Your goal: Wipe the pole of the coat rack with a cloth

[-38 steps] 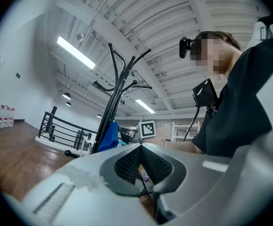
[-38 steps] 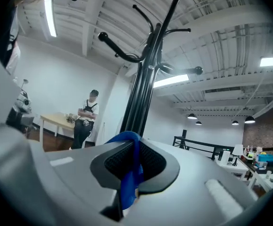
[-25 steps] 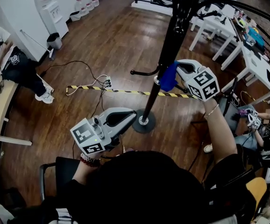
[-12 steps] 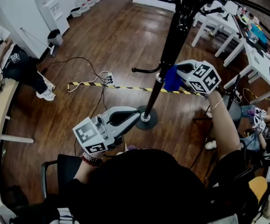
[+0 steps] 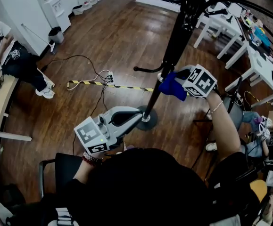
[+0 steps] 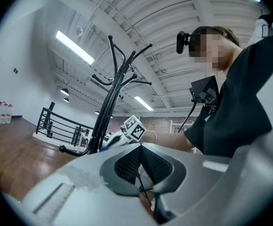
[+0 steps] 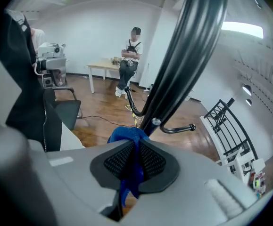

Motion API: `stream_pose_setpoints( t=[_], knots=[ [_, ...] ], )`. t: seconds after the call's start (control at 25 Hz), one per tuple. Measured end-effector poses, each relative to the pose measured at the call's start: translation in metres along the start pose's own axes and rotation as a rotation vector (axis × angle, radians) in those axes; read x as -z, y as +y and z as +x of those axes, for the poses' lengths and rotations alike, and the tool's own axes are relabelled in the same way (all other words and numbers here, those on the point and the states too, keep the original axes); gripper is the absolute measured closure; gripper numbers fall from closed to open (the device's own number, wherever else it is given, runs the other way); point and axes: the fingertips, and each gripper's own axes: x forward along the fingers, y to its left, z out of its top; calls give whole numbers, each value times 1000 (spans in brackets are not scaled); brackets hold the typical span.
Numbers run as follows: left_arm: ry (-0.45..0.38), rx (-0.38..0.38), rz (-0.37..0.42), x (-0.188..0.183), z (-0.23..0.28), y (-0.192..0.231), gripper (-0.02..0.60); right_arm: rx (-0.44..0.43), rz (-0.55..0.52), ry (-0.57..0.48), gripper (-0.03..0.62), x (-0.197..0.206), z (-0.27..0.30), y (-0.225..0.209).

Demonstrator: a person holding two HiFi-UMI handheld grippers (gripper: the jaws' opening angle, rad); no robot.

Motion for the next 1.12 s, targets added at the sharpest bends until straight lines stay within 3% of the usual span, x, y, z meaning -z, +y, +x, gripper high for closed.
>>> stream_pose_setpoints(
  t=[0.36,0.84,1.12],
  knots=[
    [-5,-6,2,-4,-4,2,575,-60,65,89,571,20,-15,2],
    [-25,-18,8,-4,-6,2,575,-167,97,296,571,44,-36,11],
    [-28,-51,-3,1,-13,7,574,-140,82,319,571,53,-51,15]
  ],
)
